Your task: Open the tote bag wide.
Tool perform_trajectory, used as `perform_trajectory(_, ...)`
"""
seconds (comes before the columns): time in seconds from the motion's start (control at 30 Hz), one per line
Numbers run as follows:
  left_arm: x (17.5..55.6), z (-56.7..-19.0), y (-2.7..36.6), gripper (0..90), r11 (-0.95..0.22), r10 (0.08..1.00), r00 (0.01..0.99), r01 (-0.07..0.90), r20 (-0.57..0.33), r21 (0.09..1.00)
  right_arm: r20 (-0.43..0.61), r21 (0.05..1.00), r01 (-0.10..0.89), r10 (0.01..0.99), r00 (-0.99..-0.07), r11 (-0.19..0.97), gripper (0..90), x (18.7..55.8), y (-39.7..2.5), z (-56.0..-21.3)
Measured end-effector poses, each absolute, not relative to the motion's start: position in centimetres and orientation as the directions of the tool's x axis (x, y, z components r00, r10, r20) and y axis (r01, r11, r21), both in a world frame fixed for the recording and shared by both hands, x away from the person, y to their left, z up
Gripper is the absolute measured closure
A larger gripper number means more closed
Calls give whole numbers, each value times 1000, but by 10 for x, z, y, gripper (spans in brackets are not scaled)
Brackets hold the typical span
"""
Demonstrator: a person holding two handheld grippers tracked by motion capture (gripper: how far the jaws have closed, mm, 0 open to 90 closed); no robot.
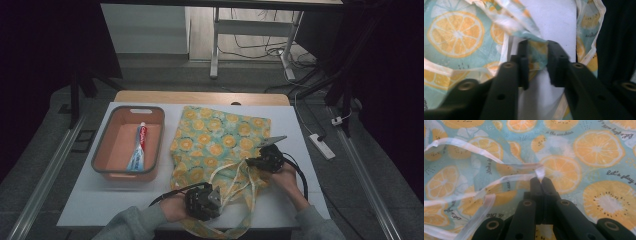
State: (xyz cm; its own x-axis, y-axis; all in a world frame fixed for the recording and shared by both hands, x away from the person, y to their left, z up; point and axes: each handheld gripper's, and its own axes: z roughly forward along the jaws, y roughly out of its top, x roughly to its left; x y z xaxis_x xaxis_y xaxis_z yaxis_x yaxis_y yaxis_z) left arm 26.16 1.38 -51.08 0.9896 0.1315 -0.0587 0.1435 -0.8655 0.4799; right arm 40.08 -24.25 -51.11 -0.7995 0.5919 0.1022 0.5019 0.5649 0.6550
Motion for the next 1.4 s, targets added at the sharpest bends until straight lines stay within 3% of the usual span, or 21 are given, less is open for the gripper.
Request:
perform_trajectory(0.07,263,-508,17,882,-860,136,988,152,-69,488,101,661,499,592,-800,561,892,400,-244,-509)
perform_trajectory(0.27,273,-474,45,883,-753,142,977,211,-159,624,100,675,492,592,-800,550,893,399,-248,-505)
perform_trajectory(0.43,281,-444,65,884,-660,234,967,235,-101,714,102,683,486,587,-803,545,875,399,-249,-503)
perform_trajectory(0.57,296,-429,71,884,-615,347,937,250,-29,748,122,722,477,586,-801,501,587,394,-248,-492)
perform_trajectory(0.73,319,-423,72,884,-576,430,903,291,-20,764,174,793,454,563,-808,406,459,388,-256,-468)
perform_trajectory(0.83,330,-427,69,884,-577,471,882,313,-5,755,157,815,413,531,-833,406,366,381,-255,-450)
perform_trajectory(0.87,333,-429,68,884,-576,481,877,323,-8,751,139,811,392,509,-849,434,295,376,-249,-441)
perform_trajectory(1.13,352,-446,57,883,-604,511,859,362,-3,710,84,734,352,436,-896,581,199,374,-203,-452)
perform_trajectory(1.4,360,-454,55,881,-602,521,853,386,-22,700,91,625,360,394,-915,692,221,408,-161,-494)
